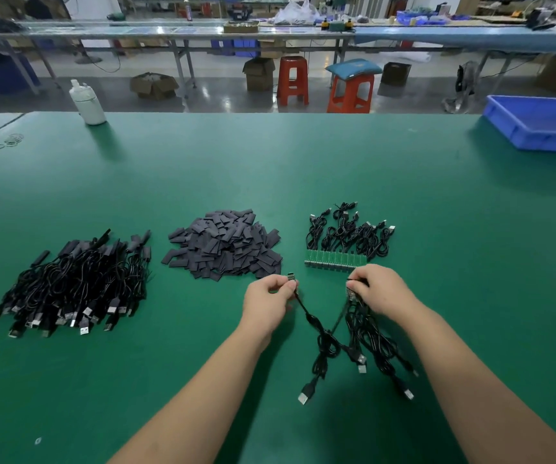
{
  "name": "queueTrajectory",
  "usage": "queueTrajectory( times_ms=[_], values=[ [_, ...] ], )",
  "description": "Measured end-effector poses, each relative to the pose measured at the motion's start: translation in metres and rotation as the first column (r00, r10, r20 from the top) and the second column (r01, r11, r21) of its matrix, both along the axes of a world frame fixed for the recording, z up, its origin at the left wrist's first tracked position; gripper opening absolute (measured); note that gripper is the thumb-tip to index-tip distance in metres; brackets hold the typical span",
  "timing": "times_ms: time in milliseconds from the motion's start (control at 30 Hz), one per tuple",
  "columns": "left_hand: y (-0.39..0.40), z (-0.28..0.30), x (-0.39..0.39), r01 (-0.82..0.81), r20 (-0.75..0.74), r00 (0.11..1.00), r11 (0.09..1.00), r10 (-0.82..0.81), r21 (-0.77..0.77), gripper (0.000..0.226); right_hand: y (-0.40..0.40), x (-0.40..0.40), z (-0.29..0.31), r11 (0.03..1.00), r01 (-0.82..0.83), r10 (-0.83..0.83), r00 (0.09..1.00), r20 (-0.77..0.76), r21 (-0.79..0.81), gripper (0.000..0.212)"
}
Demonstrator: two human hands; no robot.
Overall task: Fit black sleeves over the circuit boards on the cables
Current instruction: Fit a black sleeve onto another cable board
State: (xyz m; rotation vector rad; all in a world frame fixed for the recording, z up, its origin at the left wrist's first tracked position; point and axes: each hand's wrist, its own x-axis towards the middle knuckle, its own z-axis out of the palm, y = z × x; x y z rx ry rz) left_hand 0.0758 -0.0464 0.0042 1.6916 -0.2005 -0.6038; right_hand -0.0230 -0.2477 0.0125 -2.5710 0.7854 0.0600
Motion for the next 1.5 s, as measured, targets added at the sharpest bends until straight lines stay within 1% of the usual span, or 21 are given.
queueTrajectory(
  times_ms=[67,100,167,200,267,333,400,500,567,600,667,733,800,933,1033,1133,1233,1300,1400,1433,1500],
  values=[
    [0.007,-0.002,0.004,0.093,-0.059,0.994,0.993,-0.097,-0.069,0.009,-0.006,-0.003,-0.004,0.993,0.001,-0.011,0.996,-0.088,-0.118,0.023],
    [0.009,-0.002,0.005,0.126,-0.094,0.986,0.985,-0.138,-0.122,0.009,-0.008,-0.004,-0.006,0.982,0.016,-0.029,0.997,-0.067,-0.187,0.030],
    [0.013,-0.003,0.009,0.161,-0.149,0.969,0.962,-0.196,-0.219,0.008,-0.001,-0.002,-0.006,0.970,0.071,-0.043,0.991,0.123,-0.233,0.033],
    [0.014,-0.002,0.011,0.163,-0.161,0.965,0.955,-0.206,-0.246,0.007,0.008,0.001,-0.003,0.985,0.071,-0.036,0.976,0.216,-0.157,0.031],
    [0.014,-0.002,0.012,0.148,-0.163,0.967,0.953,-0.195,-0.263,0.007,0.034,0.012,0.002,0.973,-0.008,-0.052,0.966,0.252,0.230,0.030],
    [0.013,-0.004,0.013,0.117,-0.158,0.974,0.960,-0.160,-0.254,0.005,0.063,0.022,0.003,0.763,-0.056,-0.094,0.976,0.196,0.644,0.029],
    [0.014,-0.007,0.016,0.080,-0.118,0.987,0.978,-0.104,-0.194,0.005,0.084,0.028,-0.001,0.616,-0.063,-0.172,0.962,0.212,0.785,0.020],
    [0.020,-0.012,0.026,0.052,0.009,0.999,0.998,-0.052,-0.032,0.008,0.105,0.032,-0.009,0.607,-0.003,-0.291,0.929,0.227,0.795,0.015],
    [0.026,-0.014,0.037,0.039,0.037,0.999,0.999,-0.039,-0.008,0.009,0.115,0.038,-0.008,0.521,0.049,-0.381,0.907,0.181,0.852,0.015],
    [0.030,-0.015,0.045,0.020,0.064,0.998,1.000,-0.020,0.004,0.010,0.118,0.041,-0.005,0.453,0.071,-0.421,0.896,0.143,0.889,0.014],
    [0.039,-0.021,0.061,-0.065,0.264,0.964,0.986,0.022,0.152,0.012,0.121,0.046,0.003,0.324,0.116,-0.451,0.892,0.045,0.939,0.012],
    [0.051,-0.030,0.076,-0.197,0.511,0.859,0.914,-0.012,0.354,0.015,0.118,0.049,0.013,0.209,0.142,-0.424,0.905,-0.041,0.968,0.014],
    [0.065,-0.040,0.088,-0.293,0.646,0.754,0.820,-0.118,0.492,0.024,0.114,0.050,0.023,0.038,0.120,-0.378,0.921,-0.097,0.992,0.015],
    [0.084,-0.056,0.100,-0.320,0.652,0.668,0.652,-0.360,0.687,0.038,0.117,0.057,0.034,-0.355,0.038,-0.350,0.921,-0.170,0.934,0.015],
    [0.088,-0.058,0.101,-0.326,0.640,0.635,0.601,-0.433,0.730,0.036,0.129,0.069,0.028,-0.482,0.000,-0.377,0.903,-0.208,0.876,0.016],
    [0.090,-0.054,0.101,-0.314,0.680,0.563,0.640,-0.469,0.701,0.024,0.144,0.075,0.004,-0.381,0.001,-0.481,0.854,-0.200,0.924,0.013],
    [0.090,-0.046,0.104,-0.219,0.659,0.550,0.674,-0.512,0.706,0.017,0.147,0.068,-0.024,-0.110,0.024,-0.549,0.832,-0.081,0.994,0.018],
    [0.090,-0.042,0.105,-0.132,0.608,0.569,0.668,-0.554,0.732,0.014,0.142,0.060,-0.034,0.144,0.027,-0.450,0.892,0.041,0.989,0.023],
    [0.089,-0.036,0.105,-0.058,0.545,0.644,0.676,-0.537,0.734,0.012,0.133,0.051,-0.037,0.539,-0.017,-0.176,0.976,0.132,0.842,0.020],
    [0.089,-0.034,0.105,-0.037,0.518,0.682,0.682,-0.517,0.730,0.011,0.130,0.049,-0.037,0.608,-0.036,-0.127,0.982,0.142,0.793,0.019],
    [0.091,-0.031,0.104,0.011,0.467,0.742,0.705,-0.482,0.710,0.011,0.124,0.046,-0.038,0.647,-0.042,-0.109,0.983,0.147,0.761,0.020]
  ],
)
